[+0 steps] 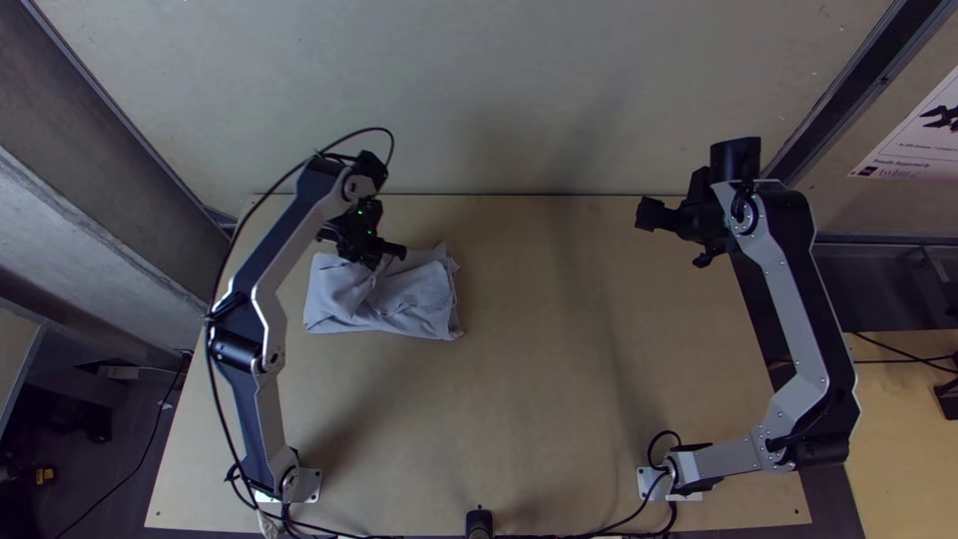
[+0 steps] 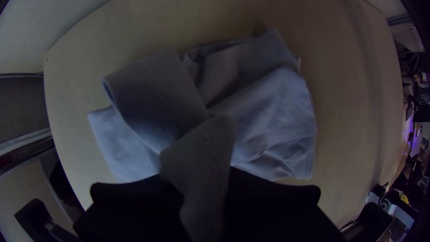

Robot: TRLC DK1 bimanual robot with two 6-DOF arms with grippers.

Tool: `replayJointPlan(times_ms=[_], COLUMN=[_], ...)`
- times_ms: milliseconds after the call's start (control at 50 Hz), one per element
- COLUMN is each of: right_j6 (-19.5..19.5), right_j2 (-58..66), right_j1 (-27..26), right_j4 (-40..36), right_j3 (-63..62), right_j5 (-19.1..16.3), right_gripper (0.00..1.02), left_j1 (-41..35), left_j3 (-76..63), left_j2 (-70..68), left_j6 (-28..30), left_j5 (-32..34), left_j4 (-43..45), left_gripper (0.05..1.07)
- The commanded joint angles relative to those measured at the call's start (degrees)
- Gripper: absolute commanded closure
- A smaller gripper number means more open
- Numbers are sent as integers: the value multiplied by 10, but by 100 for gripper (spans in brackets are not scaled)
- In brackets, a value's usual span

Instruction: Fold the t-shirt

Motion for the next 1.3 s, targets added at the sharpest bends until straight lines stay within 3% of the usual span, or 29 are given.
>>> replayJointPlan(times_ms=[0,40,60,220,240,340,520,620,880,1000,1280], right_j6=[14,14,14,13,13,13,13,13,-3,-15,-75], right_j2=[-20,-22,-24,-29,-30,-35,-45,-54,-62,-72,-89], right_j1=[-6,-6,-6,-8,-8,-7,-1,2,-2,-7,-6], right_j4=[6,7,8,16,18,24,36,39,55,84,157], right_j3=[-19,-22,-24,-41,-43,-56,-82,-92,-93,-92,-78], right_j5=[2,2,2,2,2,2,2,2,3,3,4], right_gripper=[3,3,3,3,3,3,3,3,3,3,3], left_j1=[-25,-33,-38,-79,-85,-112,-129,-132,-125,-116,-54], left_j3=[15,15,15,70,80,96,120,130,124,103,60], left_j2=[25,32,35,97,106,126,144,147,130,92,-30], left_j6=[-33,-41,-45,-93,-101,-129,-210,-223,-213,-184,-113], left_j5=[-1,-1,1,14,14,18,137,161,148,110,63], left_j4=[-11,-7,-5,10,13,58,157,183,171,168,169], left_gripper=[104,99,92,11,9,10,10,10,10,10,10])
